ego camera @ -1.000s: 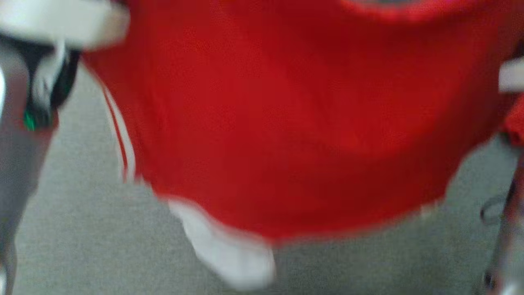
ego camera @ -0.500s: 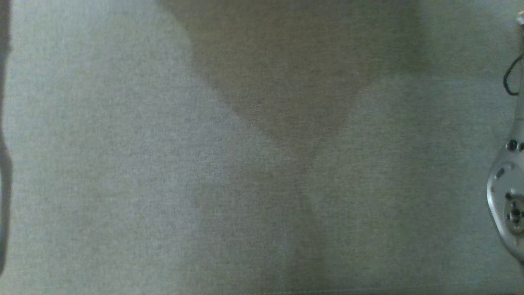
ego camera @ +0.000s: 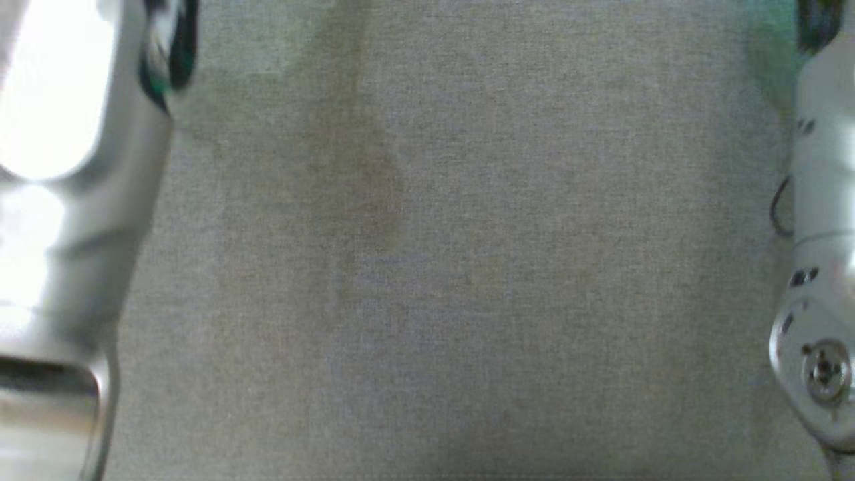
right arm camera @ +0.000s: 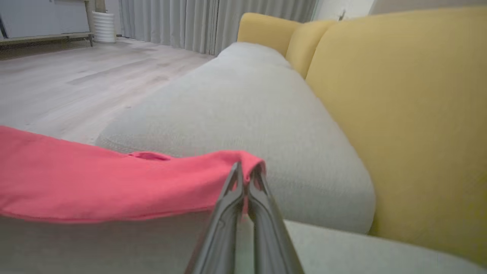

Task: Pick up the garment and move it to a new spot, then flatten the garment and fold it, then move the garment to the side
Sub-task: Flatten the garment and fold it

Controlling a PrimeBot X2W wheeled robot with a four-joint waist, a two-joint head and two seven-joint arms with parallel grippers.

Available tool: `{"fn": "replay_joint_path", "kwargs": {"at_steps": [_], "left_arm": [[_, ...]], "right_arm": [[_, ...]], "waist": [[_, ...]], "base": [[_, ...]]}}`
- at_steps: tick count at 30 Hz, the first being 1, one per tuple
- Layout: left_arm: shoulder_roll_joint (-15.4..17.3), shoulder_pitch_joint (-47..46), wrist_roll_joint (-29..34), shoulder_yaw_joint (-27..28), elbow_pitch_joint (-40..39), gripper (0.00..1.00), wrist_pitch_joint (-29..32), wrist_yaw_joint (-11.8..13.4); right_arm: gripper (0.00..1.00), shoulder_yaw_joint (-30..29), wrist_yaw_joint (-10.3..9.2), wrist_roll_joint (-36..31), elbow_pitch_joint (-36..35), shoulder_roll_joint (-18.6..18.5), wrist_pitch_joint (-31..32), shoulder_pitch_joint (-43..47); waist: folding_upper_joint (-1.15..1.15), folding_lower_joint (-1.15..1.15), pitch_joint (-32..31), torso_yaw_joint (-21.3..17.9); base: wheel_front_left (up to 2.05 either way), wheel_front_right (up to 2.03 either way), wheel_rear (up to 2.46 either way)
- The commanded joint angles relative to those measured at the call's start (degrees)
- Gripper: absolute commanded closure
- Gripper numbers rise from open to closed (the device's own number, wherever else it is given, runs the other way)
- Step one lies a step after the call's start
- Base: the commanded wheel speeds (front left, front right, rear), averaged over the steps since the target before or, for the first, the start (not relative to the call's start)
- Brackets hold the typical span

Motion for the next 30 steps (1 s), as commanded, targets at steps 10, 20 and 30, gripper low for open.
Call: {"fn": "replay_joint_path", "kwargs": {"at_steps": [10, 20, 30], "left_arm": [[6.07, 22.03, -4.83, 4.07, -16.1, 1.0, -3.57, 2.76], [4.71, 46.69, -8.88, 3.77, -27.16, 1.0, -4.86, 7.65], [7.57, 64.87, -9.17, 1.9, -37.55, 1.0, -2.05, 12.76]], "right_arm": [[1.0, 6.0, -0.04, 12.25, -5.2, 1.48, -4.76, 12.42], [1.0, 10.07, -0.04, 23.83, -18.97, 1.48, -4.05, 36.74], [1.0, 10.53, -0.04, 29.09, -36.77, 1.49, 3.64, 59.17]], "waist": [[0.0, -0.02, -5.85, -1.31], [0.0, -0.02, -18.53, -0.86], [0.0, -0.02, -27.82, -0.52]], "base": [[0.0, 0.0, 0.0], [0.0, 0.0, 0.0], [0.0, 0.0, 0.0]]}}
